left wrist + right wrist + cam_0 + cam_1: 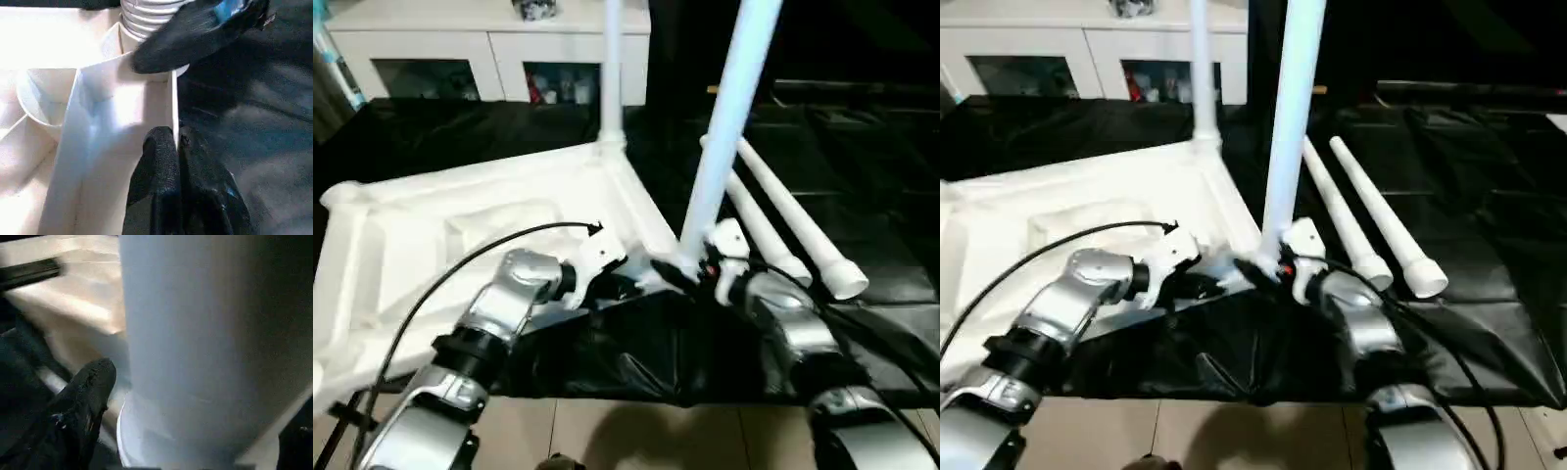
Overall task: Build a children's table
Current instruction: Rotate leg to tighten
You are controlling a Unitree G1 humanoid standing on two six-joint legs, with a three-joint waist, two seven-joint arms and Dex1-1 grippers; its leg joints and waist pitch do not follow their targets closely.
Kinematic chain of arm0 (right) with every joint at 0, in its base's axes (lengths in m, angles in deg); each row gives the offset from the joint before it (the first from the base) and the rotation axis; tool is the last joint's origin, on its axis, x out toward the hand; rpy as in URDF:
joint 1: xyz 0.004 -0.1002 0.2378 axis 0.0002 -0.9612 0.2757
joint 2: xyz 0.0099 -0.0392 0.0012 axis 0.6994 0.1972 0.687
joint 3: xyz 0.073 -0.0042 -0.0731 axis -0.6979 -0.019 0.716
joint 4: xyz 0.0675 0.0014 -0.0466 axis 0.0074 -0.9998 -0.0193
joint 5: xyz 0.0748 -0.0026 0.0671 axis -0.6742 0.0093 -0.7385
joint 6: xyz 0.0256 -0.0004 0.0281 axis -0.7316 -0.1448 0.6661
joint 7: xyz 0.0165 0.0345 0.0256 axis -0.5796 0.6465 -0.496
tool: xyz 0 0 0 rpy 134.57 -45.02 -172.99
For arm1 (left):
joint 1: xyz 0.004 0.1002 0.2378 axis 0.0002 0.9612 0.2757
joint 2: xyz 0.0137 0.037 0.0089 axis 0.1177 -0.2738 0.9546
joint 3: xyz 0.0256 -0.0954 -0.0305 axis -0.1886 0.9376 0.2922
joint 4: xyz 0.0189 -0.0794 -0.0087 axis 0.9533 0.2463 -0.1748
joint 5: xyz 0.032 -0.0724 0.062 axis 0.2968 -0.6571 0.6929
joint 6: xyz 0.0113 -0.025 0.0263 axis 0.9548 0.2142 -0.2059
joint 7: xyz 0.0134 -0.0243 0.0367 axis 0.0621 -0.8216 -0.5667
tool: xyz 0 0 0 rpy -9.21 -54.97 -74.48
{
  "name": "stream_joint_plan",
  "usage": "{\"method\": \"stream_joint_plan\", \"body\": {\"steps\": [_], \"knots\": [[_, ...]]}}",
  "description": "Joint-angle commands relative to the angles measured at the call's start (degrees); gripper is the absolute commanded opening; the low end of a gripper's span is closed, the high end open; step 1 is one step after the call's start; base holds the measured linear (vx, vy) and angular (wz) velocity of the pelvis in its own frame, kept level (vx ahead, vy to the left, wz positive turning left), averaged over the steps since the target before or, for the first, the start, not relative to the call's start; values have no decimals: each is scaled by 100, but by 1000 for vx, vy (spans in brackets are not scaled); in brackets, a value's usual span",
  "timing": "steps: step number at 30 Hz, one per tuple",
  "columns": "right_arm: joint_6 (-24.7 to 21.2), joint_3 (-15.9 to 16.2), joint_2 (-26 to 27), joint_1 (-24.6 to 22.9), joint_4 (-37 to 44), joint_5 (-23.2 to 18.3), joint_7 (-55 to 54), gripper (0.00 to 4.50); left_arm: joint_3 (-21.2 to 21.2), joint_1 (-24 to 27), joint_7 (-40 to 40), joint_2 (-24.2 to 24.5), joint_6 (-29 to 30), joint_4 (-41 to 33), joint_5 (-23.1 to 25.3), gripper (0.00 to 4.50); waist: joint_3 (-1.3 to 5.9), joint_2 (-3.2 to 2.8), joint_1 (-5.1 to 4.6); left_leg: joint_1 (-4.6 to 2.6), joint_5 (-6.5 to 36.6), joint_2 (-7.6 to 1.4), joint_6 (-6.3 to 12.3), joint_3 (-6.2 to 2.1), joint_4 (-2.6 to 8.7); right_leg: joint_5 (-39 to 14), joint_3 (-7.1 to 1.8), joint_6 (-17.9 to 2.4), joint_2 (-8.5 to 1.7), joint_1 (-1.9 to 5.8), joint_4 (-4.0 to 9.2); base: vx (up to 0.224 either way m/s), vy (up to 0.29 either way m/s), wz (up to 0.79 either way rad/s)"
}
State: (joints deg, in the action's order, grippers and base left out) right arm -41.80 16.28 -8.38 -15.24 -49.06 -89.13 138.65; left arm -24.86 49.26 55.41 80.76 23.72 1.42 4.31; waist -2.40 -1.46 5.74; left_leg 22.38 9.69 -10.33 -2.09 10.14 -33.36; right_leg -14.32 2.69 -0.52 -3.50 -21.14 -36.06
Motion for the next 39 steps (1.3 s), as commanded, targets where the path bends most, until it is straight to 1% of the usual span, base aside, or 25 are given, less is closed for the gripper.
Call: {"method": "stream_joint_plan", "body": {"steps": [1, 2, 5, 6, 11, 12, 15, 17, 20, 23, 25, 26, 27, 28, 29, 30, 31, 32, 33, 34, 35, 36, 37, 38, 39], "knots": [[-148, 433, -10, -119, 217, -18, 809, 393, -247, -5, 476, -65, -281, -302, -222, 0, 323, -24, 15, -129, 1006, -351, 445, -112, 355, 524, -226, -1528, -497, 205, 388, 0, 0, 0], [-170, 476, -88, -159, 308, -34, 1035, 378, -255, 11, 575, -23, -298, -314, -225, 0, 320, -23, 21, -130, 1036, -352, 433, -110, 357, 459, -230, -1530, -505, 205, 397, 0, 0, 0], [-211, 551, -193, -212, 439, -50, 1312, 368, -273, 24, 707, 37, -316, -324, -226, 0, 321, -19, 43, -139, 1011, -362, 400, -114, 366, 334, -234, -1538, -509, 197, 396, 0, 0, 0], [-301, 658, -336, -278, 626, -84, 1671, 357, -298, 23, 863, 117, -352, -320, -224, 0, 314, 1, 60, -144, 1008, -362, 409, -112, 367, 299, -235, -1537, -505, 202, 412, 0, 0, 0], [-523, 814, -533, -378, 906, -147, 2180, 317, -348, 4, 1122, 249, -433, -288, -229, 0, 325, 7, 108, -134, 862, -360, 483, -113, 350, 401, -234, -1532, -515, 196, 388, 0, 0, 0], [-633, 911, -633, -427, 1037, -174, 2413, 317, -383, -2, 1269, 332, -462, -273, -223, 0, 323, 12, 115, -136, 864, -362, 487, -113, 350, 389, -232, -1534, -516, 192, 389, 0, 0, 0], [-654, 949, -664, -439, 1067, -169, 2481, 285, -399, -5, 1329, 375, -498, -256, -210, 0, 319, 5, 120, -139, 924, -366, 448, -112, 358, 269, -233, -1532, -518, 177, 395, 0, 0, 0], [-667, 973, -687, -453, 1096, -140, 2537, 282, -400, -5, 1368, 407, -531, -235, -196, 0, 314, -5, 118, -142, 996, -367, 409, -116, 366, 165, -234, -1534, -523, 177, 407, 0, 0, 0], [-696, 979, -696, -486, 1137, -114, 2560, 280, -382, -7, 1399, 433, -582, -193, -169, 0, 327, 5, 121, -140, 895, -361, 397, -115, 357, 308, -235, -1537, -514, 186, 385, 0, 0, 0], [-693, 842, -541, -511, 1038, -113, 2184, 279, -284, -19, 1153, 341, -585, -115, -154, 0, 322, 4, 118, -140, 890, -359, 415, -108, 351, 349, -236, -1558, -519, 176, 386, 0, 0, 0], [-691, 648, -309, -506, 905, -147, 1633, 279, -147, -64, 779, 169, -546, -22, -158, 0, 309, 7, 111, -144, 1025, -362, 338, -116, 374, 67, -237, -1535, -531, 174, 412, 0, 0, 0], [-691, 648, -309, -506, 905, -147, 1633, 279, -147, -64, 779, 169, -546, -22, -158, 0, 307, 23, 102, -145, 1032, -363, 311, -113, 380, 12, -241, -1524, -530, 175, 416, 0, 0, 0], [-691, 648, -309, -506, 905, -147, 1633, 279, -147, -64, 779, 169, -546, -22, -158, 0, 287, 10, 88, -157, 1173, -364, 248, -120, 400, -211, -244, -1518, -537, 165, 440, 0, 0, 0], [-684, 431, 40, -369, 527, 50, 400, 279, 9, -173, 183, -101, -365, 98, -106, 0, 285, 7, 57, -160, 1260, -362, 161, -122, 415, -346, -256, -1502, -537, 158, 445, 0, 0, 0], [-690, 379, 143, -309, 390, 116, 22, 279, 49, -210, -24, -189, -289, 124, -75, 0, 280, 10, 32, -180, 1321, -360, 63, -132, 435, -503, -260, -1492, -544, 142, 459, 0, 0, 0], [-695, 330, 240, -253, 259, 179, -336, 278, 87, -245, -221, -272, -216, 150, -46, 0, 268, 12, 5, -176, 1366, -363, -5, -134, 450, -606, -266, -1483, -554, 136, 460, 0, 0, 0], [-693, 212, 471, -114, -39, 297, -1142, 278, 164, -323, -669, -464, -7, 194, 26, 0, 269, 10, -41, -174, 1470, -345, -135, -151, 469, -825, -260, -1448, -551, 152, 468, 0, 0, 0], [-723, 128, 594, -52, -139, 282, -1489, 278, 198, -355, -901, -557, 82, 214, 68, 0, 271, -7, -55, -183, 1509, -352, -186, -160, 477, -889, -262, -1423, -561, 149, 473, 0, 0, 0], [-742, 82, 657, -22, -182, 267, -1657, 277, 213, -370, -1011, -602, 127, 224, 89, 0, 278, 4, -77, -193, 1531, -346, -182, -150, 466, -872, -273, -1378, -554, 142, 498, 0, 0, 0], [-770, 38, 741, 21, -243, 269, -1902, 277, 228, -384, -1129, -669, 174, 223, 102, 0, 287, 12, -77, -167, 1400, -329, -98, -136, 440, -635, -287, -1368, -548, 160, 493, 0, 0, 0], [-787, 15, 788, 46, -277, 273, -2043, 277, 236, -391, -1194, -708, 199, 221, 109, 0, 287, 12, -77, -167, 1400, -329, -98, -136, 440, -635, -287, -1368, -548, 160, 493, 0, 0, 0], [-749, 5, 944, 112, -370, 351, -2442, 277, 243, -390, -1426, -856, 258, 184, 145, 0, 312, 14, -68, -150, 1058, -318, 25, -122, 414, -111, -285, -1364, -533, 174, 453, 0, 0, 0], [-746, 5, 951, 115, -375, 356, -2461, 277, 243, -390, -1437, -863, 261, 181, 147, 0, 313, 19, -64, -140, 914, -306, 103, -116, 399, 95, -278, -1364, -532, 181, 447, 0, 0, 0], [-678, 28, 1006, 118, -374, 379, -2480, 277, 226, -369, -1453, -922, 264, 136, 138, 0, 319, -9, -51, -136, 878, -300, 131, -118, 388, 152, -273, -1363, -537, 190, 441, 0, 0, 0], [-658, 27, 1020, 117, -370, 380, -2473, 312, 220, -362, -1450, -934, 258, 127, 134, 0, 322, -2, -54, -132, 853, -301, 157, -112, 382, 215, -273, -1355, -533, 192, 442, 0, 0, 0]]}}
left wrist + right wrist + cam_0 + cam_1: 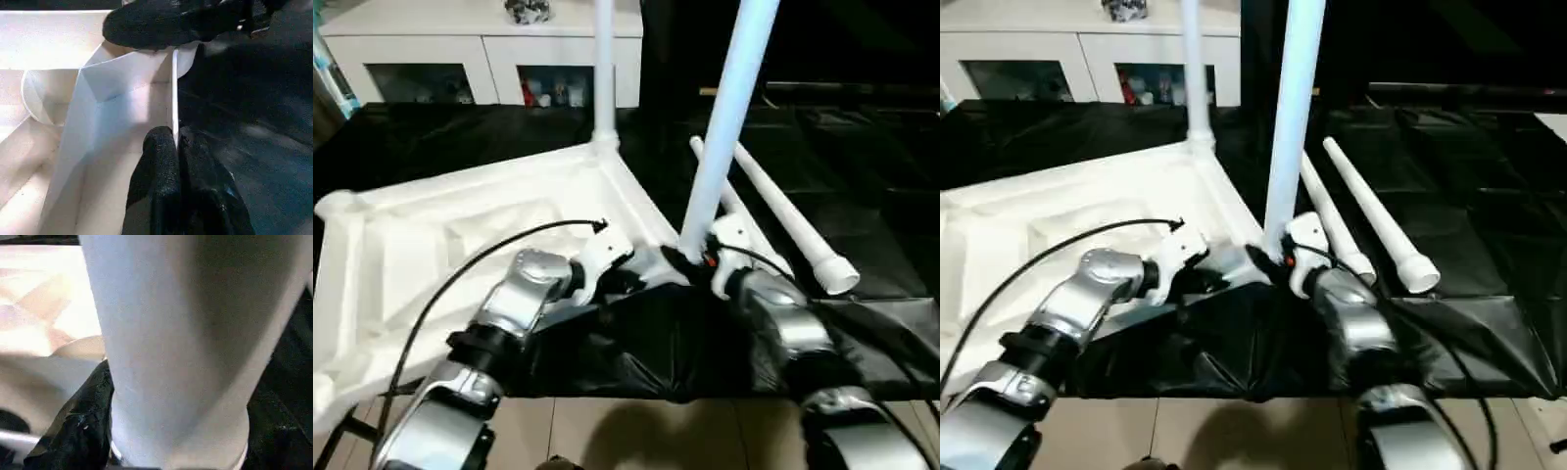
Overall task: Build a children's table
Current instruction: Rotate leg to tighten
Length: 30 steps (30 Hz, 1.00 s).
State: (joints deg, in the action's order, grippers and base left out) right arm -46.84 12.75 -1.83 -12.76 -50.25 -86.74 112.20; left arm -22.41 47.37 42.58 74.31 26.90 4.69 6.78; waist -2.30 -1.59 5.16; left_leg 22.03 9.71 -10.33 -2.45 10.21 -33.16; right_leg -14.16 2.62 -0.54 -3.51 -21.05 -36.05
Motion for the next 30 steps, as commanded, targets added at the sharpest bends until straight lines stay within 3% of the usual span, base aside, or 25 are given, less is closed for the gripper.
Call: {"method": "stream_joint_plan", "body": {"steps": [1, 5, 8, 12, 13, 19, 25, 30], "knots": [[-120, 380, 387, -134, -244, 145, 184, 333, -34, -164, -163, -310, -70, -216, -120, 0, 305, 14, 9, -96, 870, -302, 232, -119, 362, 210, -263, -1342, -526, 181, 445, 0, 0, 0], [-27, 353, 394, -189, -94, 80, 560, 369, -108, -70, 118, -311, -182, -330, -172, 0, 291, -16, -2, -113, 1146, -327, 184, -130, 399, -96, -260, -1334, -520, 174, 470, 0, 0, 0], [143, 389, 322, -180, -106, 98, 702, 403, -147, -14, 238, -265, -188, -416, -189, 0, 304, -14, 0, -111, 1063, -334, 193, -131, 392, 99, -261, -1354, -521, 182, 450, 0, 0, 0], [186, 661, -44, -374, 253, -33, 1764, 403, -271, 120, 739, -31, -324, -590, -303, 0, 321, -3, 13, -85, 808, -316, 387, -126, 350, 543, -250, -1391, -523, 223, 418, 0, 0, 0], [185, 724, -144, -424, 349, -71, 2026, 403, -299, 150, 863, 30, -334, -630, -333, 0, 321, 6, 21, -70, 675, -319, 525, -117, 333, 778, -237, -1399, -505, 227, 403, 0, 0, 0], [31, 832, -593, -554, 708, -297, 3188, 403, -385, 269, 1597, 349, -544, -781, -492, 0, 307, -3, 57, -85, 868, -353, 543, -108, 346, 448, -221, -1479, -498, 195, 407, 0, 0, 0], [-297, 1130, -1146, -625, 1069, -373, 4555, 356, -406, 254, 2106, 689, -684, -697, -450, 0, 301, 9, 115, -92, 905, -344, 532, -102, 338, 219, -224, -1487, -502, 194, 425, 0, 0, 0], [-529, 1284, -1310, -651, 1234, -411, 4999, 314, -450, 213, 2312, 871, -794, -595, -409, 0, 311, 30, 161, -102, 804, -355, 544, -106, 336, 261, -222, -1497, -510, 182, 405, 0, 0, 0]]}}
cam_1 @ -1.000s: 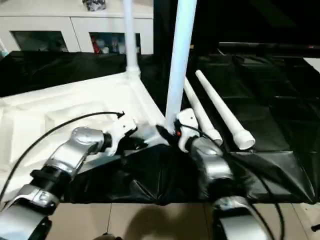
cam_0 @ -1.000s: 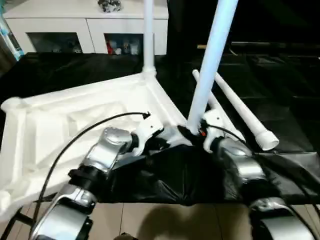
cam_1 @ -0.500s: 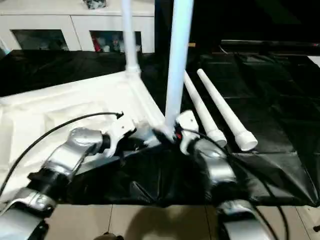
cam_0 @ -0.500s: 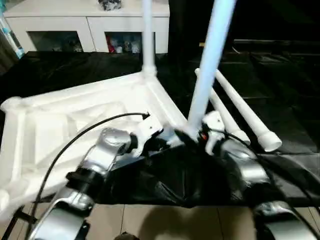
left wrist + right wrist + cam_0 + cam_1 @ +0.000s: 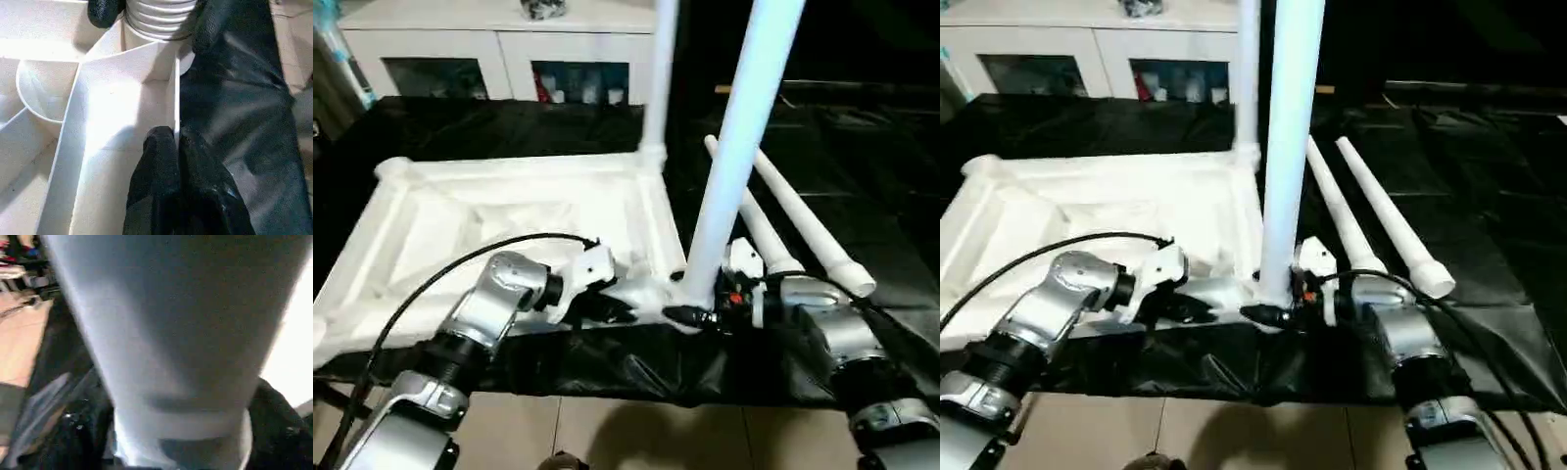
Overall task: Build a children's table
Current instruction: Rotate leg to tighten
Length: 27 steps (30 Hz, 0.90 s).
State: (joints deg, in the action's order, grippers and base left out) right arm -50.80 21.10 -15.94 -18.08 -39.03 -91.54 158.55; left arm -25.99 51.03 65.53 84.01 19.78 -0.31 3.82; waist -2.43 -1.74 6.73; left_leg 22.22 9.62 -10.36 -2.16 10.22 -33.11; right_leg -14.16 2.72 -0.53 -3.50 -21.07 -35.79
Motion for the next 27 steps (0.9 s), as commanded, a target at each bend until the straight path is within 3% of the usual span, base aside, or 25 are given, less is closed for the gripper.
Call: {"method": "stream_joint_plan", "body": {"steps": [1, 8, 10, 12, 13, 15, 17, 19, 24, 25, 27], "knots": [[-176, 466, 93, -127, 136, 66, 410, 304, -84, -153, 44, -82, -93, -88, -110, 0, 324, 52, 1, -122, 815, -353, 508, -104, 332, 253, -233, -1503, -512, 179, 381, 0, 0, 0], [-345, 531, 120, -260, 288, 19, 509, 281, -55, -141, 64, -58, -136, -49, -97, 0, 332, 60, 22, -121, 731, -347, 505, -103, 322, 278, -232, -1492, -518, 184, 371, 0, 0, 0], [-261, 343, 398, -284, 67, 74, -122, 280, 30, -149, -259, -220, -127, 17, -82, 0, 328, 58, 20, -117, 753, -345, 496, -103, 323, 229, -232, -1489, -520, 179, 376, 0, 0, 0], [-182, 248, 527, -234, -125, 175, -578, 279, 72, -177, -448, -305, -122, 68, -60, 0, 317, 54, 0, -120, 797, -348, 413, -112, 344, 102, -235, -1489, -529, 159, 386, 0, 0, 0], [-120, 64, 756, -92, -523, 360, -1492, 278, 152, -269, -850, -495, -61, 198, 3, 0, 294, 61, -32, -137, 1053, -346, 277, -116, 368, -322, -248, -1460, -549, 152, 437, 0, 0, 0], [-164, -19, 865, -19, -682, 411, -1895, 277, 181, -327, -1032, -580, -22, 273, 42, 0, 261, 52, -69, -174, 1417, -338, 72, -132, 414, -981, -260, -1395, -560, 137, 495, 0, 0, 0], [-213, -159, 1061, 86, -876, 426, -2492, 275, 206, -416, -1327, -697, 73, 369, 126, 0, 270, 43, -97, -171, 1513, -353, -45, -147, 442, -1167, -277, -1301, -560, 138, 500, 0, 0, 0], [-213, -319, 1299, 200, -1081, 443, -3184, 274, 246, -528, -1704, -852, 170, 486, 214, 0, 278, 41, -153, -170, 1489, -339, -87, -143, 442, -937, -286, -1304, -542, 125, 487, 0, 0, 0], [-69, -576, 1781, 435, -1522, 520, -4455, 274, 403, -688, -2488, -1244, 339, 658, 309, 0, 312, 28, -159, -154, 1130, -317, -13, -132, 403, -304, -281, -1363, -538, 152, 445, 0, 0, 0], [170, -583, 1933, 479, -1626, 551, -4629, 274, 359, -675, -2597, -1358, 272, 656, 357, 0, 323, 26, -149, -137, 1016, -315, 51, -124, 382, -70, -280, -1364, -545, 164, 434, 0, 0, 0], [282, -602, 1982, 473, -1615, 518, -4554, 330, 312, -637, -2542, -1402, 229, 607, 342, 0, 326, 22, -140, -125, 939, -305, 151, -121, 372, 125, -269, -1346, -535, 179, 427, 0, 0, 0]]}}
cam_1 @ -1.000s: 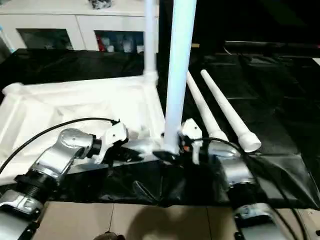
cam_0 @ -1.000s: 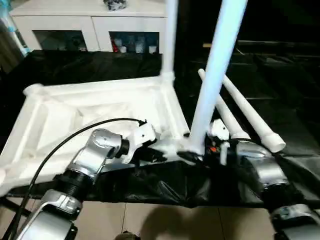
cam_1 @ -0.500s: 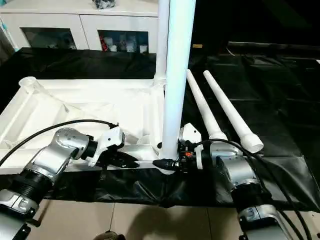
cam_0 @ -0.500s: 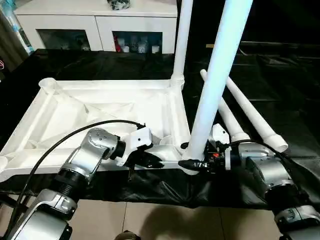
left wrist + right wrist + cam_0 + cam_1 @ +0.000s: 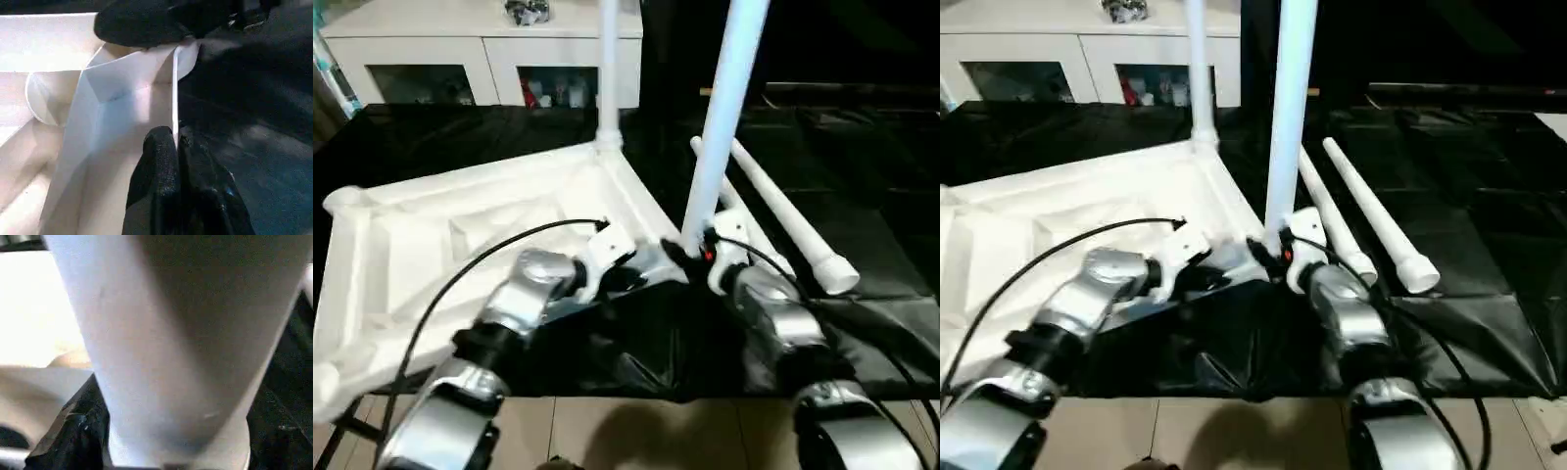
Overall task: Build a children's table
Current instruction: Rotate leg to tighten
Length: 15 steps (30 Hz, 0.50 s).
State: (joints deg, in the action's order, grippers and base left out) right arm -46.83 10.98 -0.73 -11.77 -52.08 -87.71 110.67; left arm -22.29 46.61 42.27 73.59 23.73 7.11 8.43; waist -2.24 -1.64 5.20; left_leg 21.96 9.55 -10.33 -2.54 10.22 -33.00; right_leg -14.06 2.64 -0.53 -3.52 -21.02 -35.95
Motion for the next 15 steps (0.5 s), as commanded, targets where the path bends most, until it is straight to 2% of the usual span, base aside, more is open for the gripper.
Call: {"method": "stream_joint_plan", "body": {"steps": [1, 5, 7, 8, 9, 10, 12, 15], "knots": [[-87, 402, 466, -162, -296, 133, 255, 344, -71, -178, -182, -373, -172, -159, -138, 0, 305, 11, 10, -99, 940, -309, 213, -121, 362, 141, -258, -1342, -528, 175, 442, 0, 0, 0], [46, 509, 321, -223, -117, 169, 647, 367, -184, -43, 321, -281, -316, -381, -269, 0, 293, -16, 7, -105, 1160, -326, 216, -131, 386, -80, -257, -1329, -526, 177, 465, 0, 0, 0], [78, 527, 296, -230, -103, 180, 707, 392, -200, -25, 393, -257, -338, -406, -285, 0, 309, -4, -1, -99, 1035, -328, 241, -131, 375, 171, -256, -1358, -520, 190, 436, 0, 0, 0], [108, 555, 229, -238, -89, 180, 836, 392, -220, 1, 513, -206, -372, -437, -310, 0, 313, -22, 3, -100, 991, -323, 262, -132, 367, 255, -252, -1373, -521, 192, 429, 0, 0, 0], [142, 585, 103, -264, -46, 130, 1179, 392, -247, 48, 750, -111, -463, -490, -364, 0, 315, -15, -3, -94, 957, -321, 289, -128, 362, 338, -250, -1386, -516, 196, 425, 0, 0, 0], [191, 646, -24, -323, 63, 84, 1567, 392, -275, 89, 968, -26, -479, -552, -414, 0, 327, -10, 14, -77, 812, -314, 407, -124, 335, 597, -242, -1413, -515, 218, 403, 0, 0, 0], [216, 678, -91, -359, 127, 54, 1799, 392, -291, 110, 1081, 19, -488, -584, -438, 0, 329, -10, 25, -69, 708, -325, 507, -114, 319, 837, -234, -1449, -512, 217, 377, 0, 0, 0], [106, 787, -391, -506, 486, -141, 2694, 392, -367, 176, 1512, 215, -516, -662, -500, 0, 320, -11, 51, -69, 779, -330, 593, -106, 314, 751, -212, -1492, -495, 222, 386, 0, 0, 0]]}}
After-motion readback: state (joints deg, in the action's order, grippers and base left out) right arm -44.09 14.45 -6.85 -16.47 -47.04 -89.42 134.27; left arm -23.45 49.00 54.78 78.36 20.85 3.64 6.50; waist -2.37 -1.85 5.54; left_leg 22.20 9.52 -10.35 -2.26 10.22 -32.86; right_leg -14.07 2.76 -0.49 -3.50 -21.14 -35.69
